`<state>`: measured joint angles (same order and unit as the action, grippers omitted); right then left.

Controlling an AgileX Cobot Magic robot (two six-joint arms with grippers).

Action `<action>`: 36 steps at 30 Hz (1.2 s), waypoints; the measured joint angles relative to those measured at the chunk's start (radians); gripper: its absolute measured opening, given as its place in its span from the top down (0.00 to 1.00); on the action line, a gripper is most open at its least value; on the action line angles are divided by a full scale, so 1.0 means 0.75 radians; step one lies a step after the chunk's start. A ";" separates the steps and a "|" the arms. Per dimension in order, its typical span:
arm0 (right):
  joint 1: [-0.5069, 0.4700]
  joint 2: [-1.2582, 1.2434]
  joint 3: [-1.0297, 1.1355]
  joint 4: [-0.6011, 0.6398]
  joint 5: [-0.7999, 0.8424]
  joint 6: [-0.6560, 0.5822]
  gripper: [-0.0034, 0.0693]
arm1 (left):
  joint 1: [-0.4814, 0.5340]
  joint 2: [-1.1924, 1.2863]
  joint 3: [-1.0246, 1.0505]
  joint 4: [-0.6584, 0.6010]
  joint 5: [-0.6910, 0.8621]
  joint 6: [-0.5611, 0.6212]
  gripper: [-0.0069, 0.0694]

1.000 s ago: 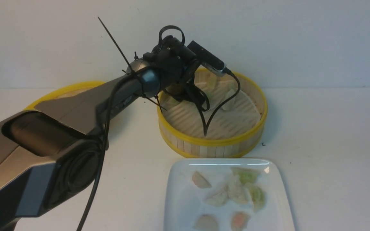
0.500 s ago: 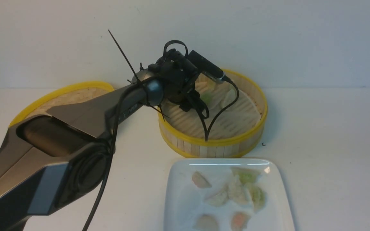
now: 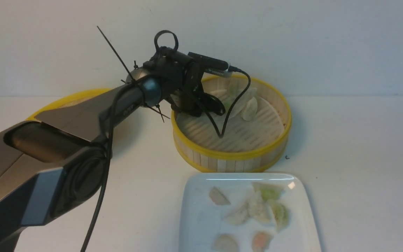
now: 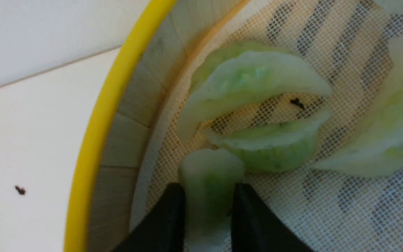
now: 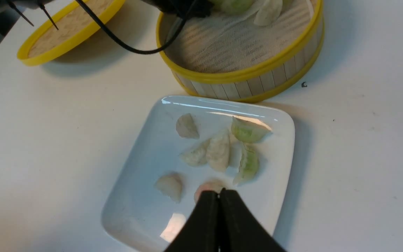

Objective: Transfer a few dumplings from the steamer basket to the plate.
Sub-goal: Use the left arm to grab a dumpling from the steamer

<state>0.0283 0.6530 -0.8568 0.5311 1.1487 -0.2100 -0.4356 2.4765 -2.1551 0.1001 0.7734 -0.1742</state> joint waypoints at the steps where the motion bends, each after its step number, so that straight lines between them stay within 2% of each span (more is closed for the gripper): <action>1: 0.000 0.000 -0.001 0.000 0.001 0.000 0.97 | 0.005 -0.001 0.000 -0.013 0.000 0.010 0.73; 7: 0.000 0.000 -0.001 0.001 0.003 0.000 0.97 | 0.007 -0.021 0.003 -0.041 0.025 0.035 0.74; 21: 0.000 0.000 -0.001 0.001 0.003 0.000 0.97 | 0.001 -0.237 0.026 -0.031 0.249 0.052 0.75; 25: 0.000 0.000 -0.001 0.001 0.003 0.000 0.97 | 0.001 -0.342 0.026 -0.046 0.440 0.118 0.75; 29: 0.000 0.010 -0.004 -0.003 -0.025 0.018 0.97 | 0.001 -0.435 0.026 -0.077 0.593 0.193 0.75; 34: 0.000 0.138 -0.046 -0.084 -0.033 0.088 0.97 | 0.000 -0.536 0.055 -0.144 0.614 0.213 0.75; 36: 0.000 0.229 -0.075 -0.116 -0.033 0.091 0.97 | -0.007 -0.617 0.148 -0.204 0.614 0.213 0.75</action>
<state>0.0283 0.8244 -0.9133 0.4442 1.1237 -0.1420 -0.4407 2.0139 -2.0444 -0.0527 1.2338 -0.0144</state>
